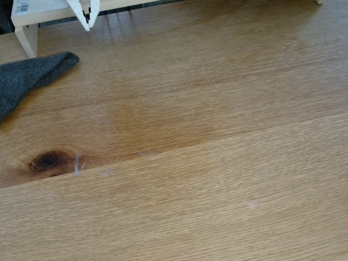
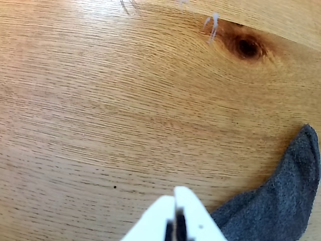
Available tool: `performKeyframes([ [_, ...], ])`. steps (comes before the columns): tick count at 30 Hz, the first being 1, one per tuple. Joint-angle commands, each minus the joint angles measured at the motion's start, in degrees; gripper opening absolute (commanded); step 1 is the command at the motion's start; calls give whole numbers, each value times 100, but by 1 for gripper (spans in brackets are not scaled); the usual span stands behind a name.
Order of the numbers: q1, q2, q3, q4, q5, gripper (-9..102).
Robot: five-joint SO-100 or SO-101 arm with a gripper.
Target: Clean the area in front of the robot
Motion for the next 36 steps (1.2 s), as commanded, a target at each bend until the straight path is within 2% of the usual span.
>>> performKeyframes([
  [1, 1485, 35, 519, -70, 237, 0],
  [15, 1441, -149, 519, -255, 62, 0],
  [17, 1222, -264, 439, -378, -97, 10],
  [21, 782, -896, 185, -1371, -334, 12],
  [25, 668, -3032, -870, -2751, -413, 16],
  [29, 1266, -5265, -2593, -3261, -123, 27],
  [32, 2250, -6688, -3867, -3357, 185, 35],
  [36, 3797, -8358, -5186, -3384, 404, 37],
])
